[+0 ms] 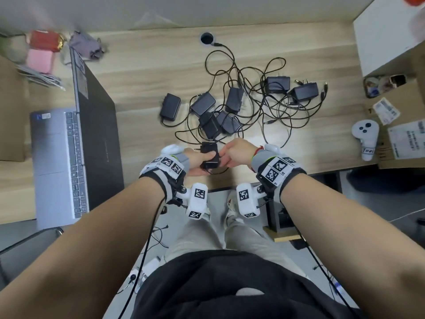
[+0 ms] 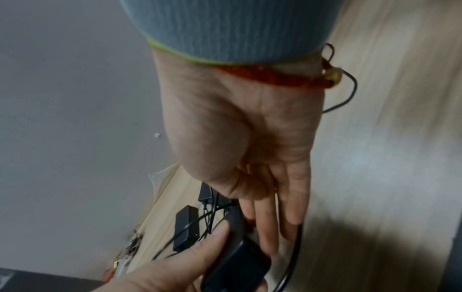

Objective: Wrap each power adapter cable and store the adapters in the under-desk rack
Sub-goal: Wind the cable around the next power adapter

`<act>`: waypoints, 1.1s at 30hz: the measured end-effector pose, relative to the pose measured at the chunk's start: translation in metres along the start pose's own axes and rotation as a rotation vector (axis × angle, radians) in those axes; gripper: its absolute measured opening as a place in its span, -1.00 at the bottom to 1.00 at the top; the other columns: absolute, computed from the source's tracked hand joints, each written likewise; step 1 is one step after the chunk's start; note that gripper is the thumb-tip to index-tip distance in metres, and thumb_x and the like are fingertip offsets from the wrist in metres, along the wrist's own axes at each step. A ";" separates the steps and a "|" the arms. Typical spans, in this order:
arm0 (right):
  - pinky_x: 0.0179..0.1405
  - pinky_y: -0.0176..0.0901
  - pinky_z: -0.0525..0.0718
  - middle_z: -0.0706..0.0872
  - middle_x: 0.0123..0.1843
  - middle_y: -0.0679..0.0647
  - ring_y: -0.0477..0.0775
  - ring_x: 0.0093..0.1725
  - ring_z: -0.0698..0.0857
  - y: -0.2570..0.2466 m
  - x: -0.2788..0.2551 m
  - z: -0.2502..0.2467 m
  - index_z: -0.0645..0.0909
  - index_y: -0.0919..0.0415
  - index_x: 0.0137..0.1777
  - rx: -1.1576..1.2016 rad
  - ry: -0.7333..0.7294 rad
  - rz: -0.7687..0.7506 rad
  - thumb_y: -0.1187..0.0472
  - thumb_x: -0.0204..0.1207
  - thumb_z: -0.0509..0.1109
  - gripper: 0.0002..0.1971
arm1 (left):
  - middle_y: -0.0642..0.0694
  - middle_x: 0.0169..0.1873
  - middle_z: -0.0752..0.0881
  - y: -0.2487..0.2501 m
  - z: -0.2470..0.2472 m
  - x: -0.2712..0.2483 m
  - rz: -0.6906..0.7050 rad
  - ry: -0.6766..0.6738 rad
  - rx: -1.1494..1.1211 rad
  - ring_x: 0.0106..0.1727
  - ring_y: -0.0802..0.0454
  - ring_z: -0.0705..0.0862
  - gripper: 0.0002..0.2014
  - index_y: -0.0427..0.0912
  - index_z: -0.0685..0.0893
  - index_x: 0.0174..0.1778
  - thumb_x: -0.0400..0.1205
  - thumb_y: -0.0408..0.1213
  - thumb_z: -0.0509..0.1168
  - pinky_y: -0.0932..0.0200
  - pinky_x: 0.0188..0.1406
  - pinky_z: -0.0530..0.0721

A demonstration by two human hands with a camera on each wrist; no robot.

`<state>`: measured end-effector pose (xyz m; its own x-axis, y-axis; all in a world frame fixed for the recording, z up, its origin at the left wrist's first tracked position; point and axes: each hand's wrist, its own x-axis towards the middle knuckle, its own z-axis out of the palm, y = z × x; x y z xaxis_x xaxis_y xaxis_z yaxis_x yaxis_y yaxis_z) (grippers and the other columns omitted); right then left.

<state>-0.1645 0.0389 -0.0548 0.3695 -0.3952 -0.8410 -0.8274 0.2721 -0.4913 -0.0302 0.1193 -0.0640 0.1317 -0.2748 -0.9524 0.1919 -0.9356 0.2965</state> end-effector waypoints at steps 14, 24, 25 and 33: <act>-0.48 -0.27 0.39 0.46 -0.55 0.02 -0.07 -0.55 0.39 -0.042 -0.085 -0.074 0.58 0.20 -0.31 -0.040 -0.036 -0.409 0.11 0.66 0.32 -0.70 | -0.27 0.04 0.79 0.075 0.004 -0.134 0.401 -0.095 -0.421 -0.10 -0.12 0.81 -0.71 -0.29 0.67 0.24 0.65 -0.23 0.37 0.04 -0.26 0.82; -0.61 -0.43 0.30 0.44 -0.45 -0.08 -0.25 -0.61 0.39 -0.093 -0.142 -0.135 0.54 0.06 -0.23 0.123 0.205 -0.654 -0.19 0.72 0.10 -0.57 | -0.16 -0.31 0.66 0.127 0.014 -0.207 0.558 -0.066 -0.163 -0.48 0.01 0.69 -0.83 -0.27 0.64 -0.02 0.64 -0.22 0.33 0.35 -0.64 0.63; -0.56 -0.40 0.30 0.45 -0.47 -0.13 -0.24 -0.57 0.38 -0.094 -0.144 -0.137 0.57 0.06 -0.21 0.127 0.191 -0.711 -0.12 0.73 0.15 -0.63 | -0.16 -0.33 0.64 0.130 0.015 -0.210 0.567 -0.047 -0.133 -0.54 0.03 0.65 -0.85 -0.24 0.62 -0.05 0.63 -0.21 0.32 0.39 -0.72 0.53; -0.40 -0.21 0.30 0.38 -0.49 -0.11 -0.11 -0.47 0.31 -0.101 -0.144 -0.137 0.64 0.09 -0.14 0.176 0.259 -0.840 -0.04 0.73 0.21 -0.69 | -0.06 -0.22 0.67 0.148 0.021 -0.215 0.701 0.034 -0.332 -0.47 0.11 0.55 -0.64 -0.21 0.70 0.14 0.56 -0.03 0.47 0.44 -0.65 0.50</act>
<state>-0.1920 -0.0521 0.1466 0.6995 -0.7042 -0.1218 -0.2427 -0.0738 -0.9673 -0.0501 0.0348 0.1830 0.3585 -0.7663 -0.5332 0.3337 -0.4282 0.8398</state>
